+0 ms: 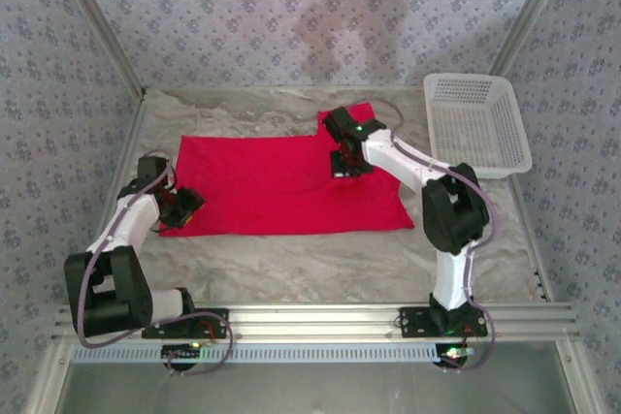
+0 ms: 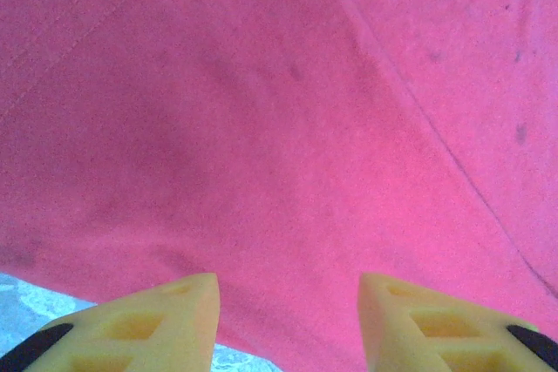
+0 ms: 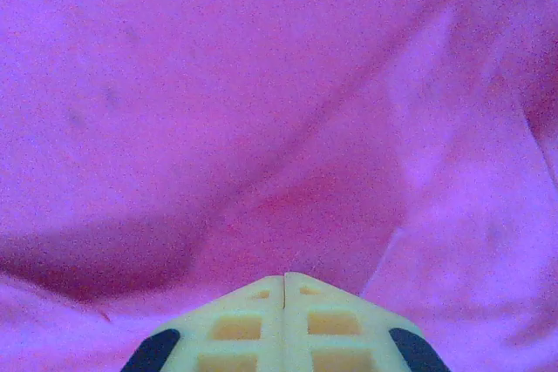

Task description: Fold the inside-out t-shirt

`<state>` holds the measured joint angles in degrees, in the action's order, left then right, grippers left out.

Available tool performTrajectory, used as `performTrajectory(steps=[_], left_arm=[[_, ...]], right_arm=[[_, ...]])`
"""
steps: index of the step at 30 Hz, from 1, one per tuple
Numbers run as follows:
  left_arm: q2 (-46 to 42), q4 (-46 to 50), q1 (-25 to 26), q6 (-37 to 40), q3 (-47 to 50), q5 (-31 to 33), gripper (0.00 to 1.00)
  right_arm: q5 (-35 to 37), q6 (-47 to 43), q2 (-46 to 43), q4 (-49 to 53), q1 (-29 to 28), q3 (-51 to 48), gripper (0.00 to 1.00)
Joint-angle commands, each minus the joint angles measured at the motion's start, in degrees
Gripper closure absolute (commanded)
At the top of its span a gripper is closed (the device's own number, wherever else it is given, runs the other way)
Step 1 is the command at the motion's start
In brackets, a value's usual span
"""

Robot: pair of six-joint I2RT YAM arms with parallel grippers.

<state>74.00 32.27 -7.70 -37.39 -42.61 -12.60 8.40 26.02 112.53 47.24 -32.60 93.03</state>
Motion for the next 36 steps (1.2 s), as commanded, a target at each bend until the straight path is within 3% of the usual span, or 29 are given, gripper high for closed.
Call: performTrajectory(steps=[1,5,6,7,11,14,18,22,29,36], left_arm=[[1.4,-0.8,0.5,0.5,-1.1,-0.6,0.55],[1.1,-1.4,1.1,0.6,-1.2,-0.4,0.56],[1.1,-1.5,1.4,0.6,-1.3,-0.3,0.57],[1.3,-1.5,1.7,0.6,-1.5,-0.4,0.57],[2.3,-0.4,3.0,0.8,-3.4,-0.3,0.57],[2.4,-0.7,3.7,0.2,-4.0,-0.5,0.57],[3.8,-1.9,4.7,-0.5,-5.1,-1.5,0.57],[6.6,-3.7,4.3,-0.7,-5.8,-3.2,0.57],[8.1,-3.3,3.3,-0.1,-6.3,-3.8,0.56],[5.7,-3.6,2.7,-0.7,-4.0,-3.8,0.56]], right_arm=[[2.5,-4.0,9.2,2.8,0.8,10.8,1.0],[1.4,-6.1,17.7,5.0,1.4,24.2,0.98],[1.3,-6.6,18.9,5.0,1.3,26.8,0.74],[0.7,-7.2,19.8,5.6,1.1,29.2,0.63],[2.1,-6.1,17.2,9.4,0.8,29.4,0.61],[1.3,-3.4,8.9,5.1,1.7,16.3,0.61],[-6.4,-0.1,-1.2,-2.9,4.9,-1.9,0.61],[-13.5,1.2,-4.3,-9.4,8.5,-11.5,0.59],[-16.5,2.5,1.4,-12.4,8.9,-10.4,0.53],[-13.0,3.4,8.8,-12.1,8.9,-0.9,0.51]])
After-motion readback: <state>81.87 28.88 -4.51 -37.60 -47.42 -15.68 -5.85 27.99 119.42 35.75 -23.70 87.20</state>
